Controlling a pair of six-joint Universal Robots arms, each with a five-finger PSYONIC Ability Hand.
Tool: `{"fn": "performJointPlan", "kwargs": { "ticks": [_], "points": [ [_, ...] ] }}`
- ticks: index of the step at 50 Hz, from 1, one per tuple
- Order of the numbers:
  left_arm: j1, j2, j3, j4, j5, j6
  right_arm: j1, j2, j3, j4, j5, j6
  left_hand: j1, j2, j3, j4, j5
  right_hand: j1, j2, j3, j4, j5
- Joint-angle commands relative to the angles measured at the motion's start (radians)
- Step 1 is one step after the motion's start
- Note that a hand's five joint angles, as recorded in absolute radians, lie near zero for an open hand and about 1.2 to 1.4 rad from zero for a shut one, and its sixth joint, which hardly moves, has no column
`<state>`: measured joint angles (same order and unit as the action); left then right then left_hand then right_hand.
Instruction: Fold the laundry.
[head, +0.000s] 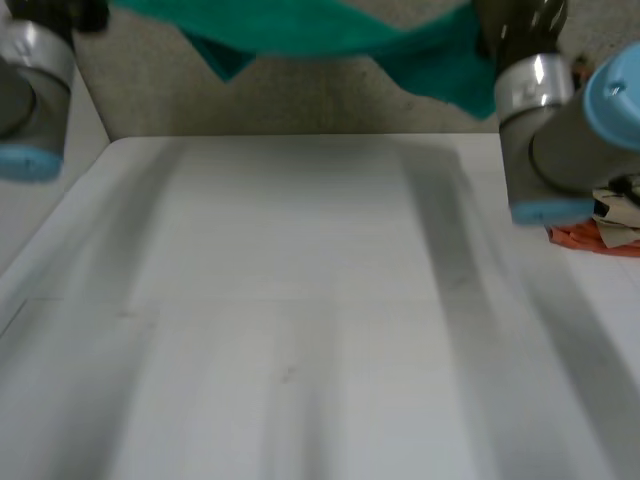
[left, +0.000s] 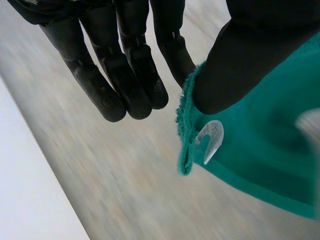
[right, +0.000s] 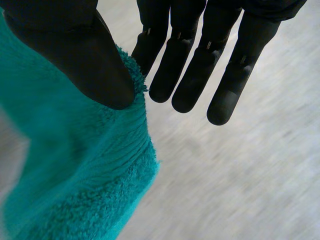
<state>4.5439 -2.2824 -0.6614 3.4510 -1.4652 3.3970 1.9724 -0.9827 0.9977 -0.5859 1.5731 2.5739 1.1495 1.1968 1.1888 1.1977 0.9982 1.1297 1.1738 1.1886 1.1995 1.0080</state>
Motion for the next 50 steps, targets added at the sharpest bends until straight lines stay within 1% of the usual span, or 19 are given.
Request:
{"fn": "performJointPlan", "kwargs": {
  "ticks": [1,7,9,10,13,14,16,17,21,24,28,32,33,37,39,42,46,47,50],
  "points": [
    [0.024,-0.020,-0.326,0.031,0.043,0.059,-0.007,0.068,0.229,0.074,-0.027,0.042,0.247,0.199,0.207,0.199,0.223,0.267,0.222,0.208,0.197,0.214],
    [0.041,-0.017,-0.492,0.004,0.051,0.137,0.005,0.176,0.295,0.182,-0.038,0.008,0.247,0.199,0.207,0.199,0.223,0.267,0.222,0.208,0.197,0.214],
    [0.044,-0.005,-0.517,-0.010,0.055,0.156,0.006,0.185,0.295,0.233,-0.038,-0.001,0.247,0.199,0.207,0.199,0.223,0.267,0.222,0.208,0.197,0.214],
    [0.046,0.009,-0.538,-0.027,0.063,0.169,0.005,0.185,0.289,0.300,-0.041,-0.003,0.247,0.199,0.207,0.199,0.223,0.267,0.222,0.208,0.197,0.214],
    [0.044,0.043,-0.575,-0.065,0.088,0.191,-0.001,0.168,0.274,0.391,-0.045,0.000,0.247,0.199,0.207,0.199,0.223,0.267,0.222,0.208,0.197,0.214],
    [0.046,0.050,-0.583,-0.072,0.092,0.196,-0.007,0.150,0.259,0.456,-0.051,0.006,0.247,0.199,0.207,0.199,0.223,0.246,0.202,0.187,0.176,0.193],
    [0.049,0.069,-0.599,-0.081,0.105,0.202,-0.020,0.131,0.242,0.509,-0.061,0.014,0.247,0.199,0.207,0.199,0.223,0.088,0.044,0.029,0.018,0.035],
    [0.050,0.084,-0.616,-0.088,0.115,0.209,-0.036,0.110,0.225,0.559,-0.074,0.022,0.247,0.199,0.207,0.199,0.223,-0.081,-0.126,-0.140,-0.151,-0.134],
    [0.052,0.112,-0.647,-0.092,0.143,0.237,-0.069,0.069,0.182,0.650,-0.119,0.025,0.247,0.199,0.207,0.199,0.223,-0.522,-0.566,-0.581,-0.592,-0.575],
    [0.055,0.124,-0.659,-0.092,0.152,0.255,-0.084,0.061,0.151,0.669,-0.148,0.012,0.247,0.199,0.207,0.199,0.223,-0.585,-0.629,-0.644,-0.655,-0.638],
    [0.058,0.139,-0.670,-0.092,0.155,0.268,-0.098,0.078,0.096,0.663,-0.191,-0.064,0.247,0.199,0.207,0.199,0.223,-0.626,-0.670,-0.685,-0.696,-0.679],
    [0.058,0.149,-0.670,-0.099,0.155,0.268,-0.113,0.128,0.047,0.670,-0.235,-0.216,0.247,0.199,0.207,0.199,0.223,-0.626,-0.670,-0.685,-0.696,-0.679],
    [0.058,0.152,-0.670,-0.102,0.155,0.266,-0.121,0.151,0.035,0.684,-0.249,-0.289,0.247,0.199,0.207,0.199,0.223,-0.626,-0.670,-0.685,-0.696,-0.679],
    [0.058,0.156,-0.670,-0.110,0.155,0.266,-0.145,0.203,0.001,0.742,-0.257,-0.452,0.247,0.199,0.207,0.199,0.223,-0.620,-0.665,-0.679,-0.690,-0.673],
    [0.058,0.156,-0.669,-0.111,0.155,0.268,-0.156,0.214,-0.011,0.776,-0.251,-0.494,0.247,0.199,0.207,0.199,0.223,-0.609,-0.653,-0.668,-0.679,-0.662],
    [0.058,0.159,-0.662,-0.119,0.154,0.265,-0.175,0.214,-0.010,0.839,-0.226,-0.465,0.247,0.199,0.207,0.199,0.223,-0.527,-0.571,-0.586,-0.597,-0.580],
    [0.055,0.161,-0.650,-0.136,0.151,0.265,-0.202,0.179,0.044,0.864,-0.229,-0.273,0.247,0.199,0.207,0.199,0.223,-0.509,-0.553,-0.568,-0.579,-0.562],
    [0.053,0.161,-0.646,-0.145,0.149,0.262,-0.213,0.158,0.085,0.862,-0.243,-0.195,0.247,0.199,0.207,0.199,0.223,-0.509,-0.553,-0.568,-0.579,-0.562],
    [0.047,0.164,-0.632,-0.165,0.144,0.257,-0.231,0.124,0.163,0.847,-0.278,-0.085,0.247,0.199,0.207,0.199,0.223,-0.509,-0.553,-0.568,-0.579,-0.562]
  ]
}}
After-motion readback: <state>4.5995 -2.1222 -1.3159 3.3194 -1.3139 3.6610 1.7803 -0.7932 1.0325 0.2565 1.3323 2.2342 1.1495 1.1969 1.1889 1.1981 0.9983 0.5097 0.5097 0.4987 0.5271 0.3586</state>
